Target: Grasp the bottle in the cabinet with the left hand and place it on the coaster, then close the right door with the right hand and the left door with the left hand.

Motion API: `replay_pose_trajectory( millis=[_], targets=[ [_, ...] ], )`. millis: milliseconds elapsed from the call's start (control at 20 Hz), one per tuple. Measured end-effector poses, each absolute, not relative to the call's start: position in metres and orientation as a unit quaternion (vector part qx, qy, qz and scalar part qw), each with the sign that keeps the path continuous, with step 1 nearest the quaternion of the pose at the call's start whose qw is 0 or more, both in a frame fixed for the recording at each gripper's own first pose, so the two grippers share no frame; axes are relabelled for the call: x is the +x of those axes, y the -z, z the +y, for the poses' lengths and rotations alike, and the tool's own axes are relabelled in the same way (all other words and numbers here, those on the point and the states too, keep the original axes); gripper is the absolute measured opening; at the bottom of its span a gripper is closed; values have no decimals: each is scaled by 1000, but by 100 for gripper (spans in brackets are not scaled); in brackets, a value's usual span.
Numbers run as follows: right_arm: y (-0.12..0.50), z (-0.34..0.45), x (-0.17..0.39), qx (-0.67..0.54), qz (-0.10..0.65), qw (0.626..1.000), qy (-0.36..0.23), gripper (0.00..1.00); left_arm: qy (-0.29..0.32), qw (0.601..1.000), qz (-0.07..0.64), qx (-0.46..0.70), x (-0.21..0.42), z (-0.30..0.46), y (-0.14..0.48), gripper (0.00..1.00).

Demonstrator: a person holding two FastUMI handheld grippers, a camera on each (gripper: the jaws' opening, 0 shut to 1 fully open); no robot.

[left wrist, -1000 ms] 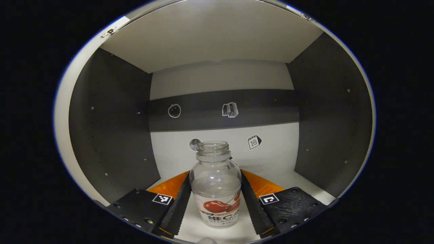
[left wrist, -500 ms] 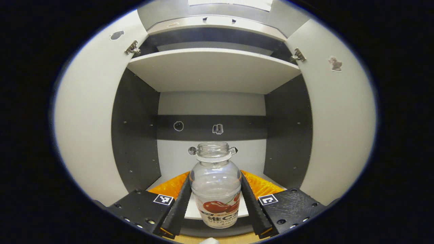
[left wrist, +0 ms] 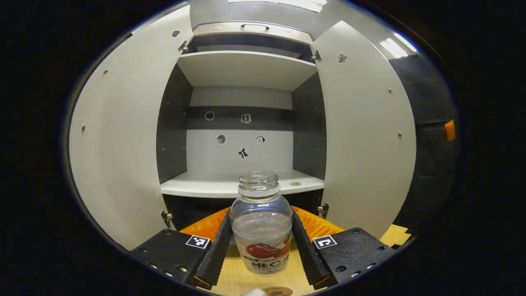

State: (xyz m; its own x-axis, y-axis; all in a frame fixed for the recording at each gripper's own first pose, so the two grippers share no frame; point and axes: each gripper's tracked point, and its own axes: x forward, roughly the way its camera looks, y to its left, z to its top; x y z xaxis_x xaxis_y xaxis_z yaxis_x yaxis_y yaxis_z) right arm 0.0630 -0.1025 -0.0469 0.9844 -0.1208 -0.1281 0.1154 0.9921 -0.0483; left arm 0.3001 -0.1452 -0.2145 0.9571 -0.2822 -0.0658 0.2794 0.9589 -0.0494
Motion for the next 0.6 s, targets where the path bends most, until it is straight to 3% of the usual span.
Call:
replay_pose_trajectory(
  millis=[200,600],
  targets=[
    [56,-98,62,-40,84,994,51,82,158,986,51,-28,281,-154,275,79],
    [70,-90,80,-71,116,990,25,82,187,980,58,-20,244,-181,357,76]
  ],
)
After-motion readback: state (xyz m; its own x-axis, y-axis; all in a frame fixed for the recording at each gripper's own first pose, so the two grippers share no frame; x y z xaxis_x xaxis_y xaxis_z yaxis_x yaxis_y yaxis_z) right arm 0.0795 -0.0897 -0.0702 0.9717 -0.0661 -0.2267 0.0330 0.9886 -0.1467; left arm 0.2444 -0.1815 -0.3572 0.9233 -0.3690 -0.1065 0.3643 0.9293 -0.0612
